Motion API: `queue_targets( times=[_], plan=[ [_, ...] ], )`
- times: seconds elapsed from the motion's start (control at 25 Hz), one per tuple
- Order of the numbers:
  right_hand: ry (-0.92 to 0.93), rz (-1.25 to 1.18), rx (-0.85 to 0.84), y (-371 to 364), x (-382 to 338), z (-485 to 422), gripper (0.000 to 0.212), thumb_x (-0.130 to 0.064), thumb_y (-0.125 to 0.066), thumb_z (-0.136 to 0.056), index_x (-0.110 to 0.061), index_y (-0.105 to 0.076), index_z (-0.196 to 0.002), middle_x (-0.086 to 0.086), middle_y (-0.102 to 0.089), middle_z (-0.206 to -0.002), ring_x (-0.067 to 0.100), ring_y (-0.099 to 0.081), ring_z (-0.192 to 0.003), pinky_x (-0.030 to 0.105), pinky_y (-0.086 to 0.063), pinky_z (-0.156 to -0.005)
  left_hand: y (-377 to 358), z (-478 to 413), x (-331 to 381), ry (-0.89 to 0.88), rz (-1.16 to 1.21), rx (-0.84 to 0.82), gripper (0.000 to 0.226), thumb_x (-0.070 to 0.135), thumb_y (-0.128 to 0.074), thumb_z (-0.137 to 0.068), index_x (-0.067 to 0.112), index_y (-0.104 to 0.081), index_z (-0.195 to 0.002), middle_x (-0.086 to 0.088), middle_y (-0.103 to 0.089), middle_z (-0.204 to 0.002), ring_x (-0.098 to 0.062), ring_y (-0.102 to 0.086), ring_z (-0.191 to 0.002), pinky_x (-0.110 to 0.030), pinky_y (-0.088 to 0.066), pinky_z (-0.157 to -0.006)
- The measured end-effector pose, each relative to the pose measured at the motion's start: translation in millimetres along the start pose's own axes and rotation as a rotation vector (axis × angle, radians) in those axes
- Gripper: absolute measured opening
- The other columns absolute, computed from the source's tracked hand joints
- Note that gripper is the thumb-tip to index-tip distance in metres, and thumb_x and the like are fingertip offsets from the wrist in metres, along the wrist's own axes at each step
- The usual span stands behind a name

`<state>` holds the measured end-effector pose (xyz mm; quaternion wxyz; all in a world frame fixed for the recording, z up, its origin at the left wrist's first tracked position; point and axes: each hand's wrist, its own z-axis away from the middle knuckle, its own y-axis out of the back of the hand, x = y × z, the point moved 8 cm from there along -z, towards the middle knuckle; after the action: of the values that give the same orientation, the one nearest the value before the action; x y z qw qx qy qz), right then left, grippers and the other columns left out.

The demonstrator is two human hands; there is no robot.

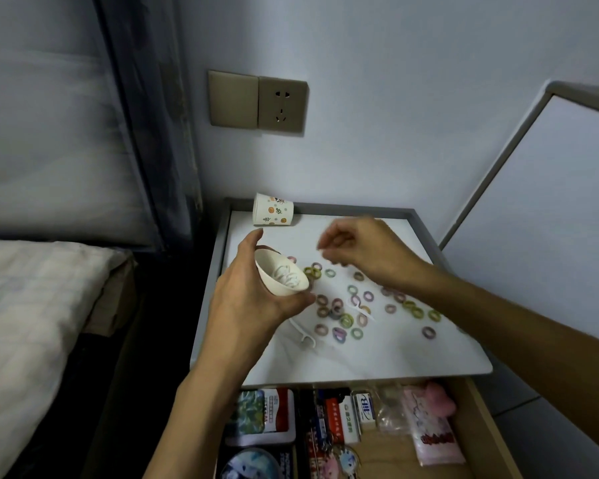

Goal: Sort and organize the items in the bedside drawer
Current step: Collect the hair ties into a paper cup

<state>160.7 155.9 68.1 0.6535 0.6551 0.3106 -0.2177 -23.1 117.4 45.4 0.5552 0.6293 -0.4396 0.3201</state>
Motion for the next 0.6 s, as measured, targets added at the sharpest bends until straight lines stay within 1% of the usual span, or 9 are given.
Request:
queue_targets(
  times=[0.08,0.12,0.2,0.24,0.28,0.32,0.44,0.52,0.6],
  plan=[
    [-0.207,0.310,0.016,-8,62,14,0.014,-0.018,-0.075,-0.084,-0.018,-0.070,-0.097,-0.001,-0.070,-0.092,0.014,-0.068,-0.078,0.026,-0.056,-0.073,2,0,-1,0.002,0.003,0.020,0.106,0.035,-0.092,-0.057,0.031,-0.034,-0.146,0.006,-0.058,-0.124,-0.016,-0.056,-0.111,-0.038,-0.051,-0.092],
    [-0.290,0.432,-0.016,-18,89,22,0.017,-0.023,-0.076,-0.083,-0.019,-0.069,-0.099,0.001,-0.069,-0.097,0.016,-0.067,-0.082,0.030,-0.057,-0.077,4,0,-1,0.003,0.010,0.032,0.104,0.036,-0.091,-0.057,0.031,-0.036,-0.145,0.007,-0.058,-0.123,-0.013,-0.056,-0.109,-0.033,-0.052,-0.090],
    [-0.368,0.527,-0.036,-34,120,35,0.022,-0.026,-0.074,-0.084,-0.019,-0.067,-0.103,0.006,-0.069,-0.102,0.020,-0.065,-0.089,0.032,-0.054,-0.078,7,1,-2,0.012,0.046,0.057,0.098,0.034,-0.091,-0.057,0.032,-0.040,-0.141,0.018,-0.059,-0.110,0.002,-0.056,-0.093,-0.010,-0.047,-0.076],
    [-0.365,0.538,-0.015,-37,125,37,0.022,-0.025,-0.072,-0.085,-0.017,-0.066,-0.104,0.006,-0.068,-0.102,0.021,-0.065,-0.091,0.031,-0.052,-0.076,9,1,-2,0.022,0.067,0.070,0.095,0.033,-0.091,-0.057,0.033,-0.042,-0.138,0.022,-0.058,-0.102,0.006,-0.056,-0.087,-0.004,-0.044,-0.070],
    [-0.354,0.539,0.010,-38,126,38,0.020,-0.023,-0.070,-0.086,-0.016,-0.066,-0.105,0.006,-0.069,-0.102,0.022,-0.064,-0.092,0.030,-0.050,-0.074,11,1,-4,0.033,0.084,0.079,0.092,0.033,-0.091,-0.056,0.035,-0.044,-0.134,0.024,-0.057,-0.097,0.010,-0.056,-0.086,-0.003,-0.043,-0.068],
    [-0.338,0.528,0.031,-39,126,37,0.017,-0.021,-0.069,-0.088,-0.017,-0.066,-0.104,0.006,-0.069,-0.100,0.021,-0.065,-0.091,0.030,-0.050,-0.073,13,1,-6,0.041,0.092,0.085,0.090,0.034,-0.091,-0.055,0.035,-0.045,-0.132,0.023,-0.058,-0.098,0.008,-0.057,-0.089,-0.006,-0.045,-0.072],
    [-0.348,0.526,0.058,-38,125,35,0.015,-0.017,-0.069,-0.088,-0.015,-0.069,-0.102,0.006,-0.070,-0.099,0.020,-0.066,-0.087,0.034,-0.055,-0.077,18,1,-8,0.062,0.086,0.108,0.099,0.037,-0.092,-0.055,0.031,-0.042,-0.141,0.010,-0.058,-0.118,-0.012,-0.057,-0.106,-0.031,-0.050,-0.091],
    [-0.331,0.554,0.077,-34,121,30,0.016,-0.017,-0.071,-0.087,-0.012,-0.070,-0.101,0.008,-0.067,-0.105,0.023,-0.066,-0.088,0.036,-0.055,-0.078,22,1,-9,0.056,0.087,0.127,0.101,0.037,-0.092,-0.056,0.030,-0.041,-0.142,0.009,-0.056,-0.120,-0.015,-0.056,-0.108,-0.034,-0.050,-0.093],
    [-0.280,0.560,0.111,-28,107,25,0.018,-0.019,-0.072,-0.087,-0.011,-0.070,-0.104,0.008,-0.059,-0.113,0.025,-0.063,-0.095,0.030,-0.051,-0.080,26,1,-9,0.058,0.097,0.144,0.100,0.037,-0.091,-0.056,0.031,-0.041,-0.142,0.010,-0.056,-0.118,-0.016,-0.057,-0.108,-0.037,-0.052,-0.092]
  ],
)
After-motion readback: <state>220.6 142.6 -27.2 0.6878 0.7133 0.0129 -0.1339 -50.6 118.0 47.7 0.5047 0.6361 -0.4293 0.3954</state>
